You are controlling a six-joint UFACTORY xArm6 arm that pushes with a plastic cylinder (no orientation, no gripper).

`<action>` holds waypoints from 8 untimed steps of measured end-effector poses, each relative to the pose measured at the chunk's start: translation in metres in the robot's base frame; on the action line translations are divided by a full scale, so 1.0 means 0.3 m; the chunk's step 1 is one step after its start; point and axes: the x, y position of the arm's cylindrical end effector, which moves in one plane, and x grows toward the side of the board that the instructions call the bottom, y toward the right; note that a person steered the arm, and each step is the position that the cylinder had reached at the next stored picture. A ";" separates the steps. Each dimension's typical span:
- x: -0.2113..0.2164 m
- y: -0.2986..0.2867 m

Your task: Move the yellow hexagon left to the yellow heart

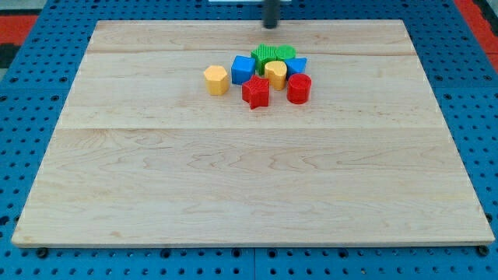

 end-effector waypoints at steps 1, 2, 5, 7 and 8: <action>0.039 -0.408; 0.173 -0.540; 0.501 -0.380; 0.583 -0.154; 0.583 -0.164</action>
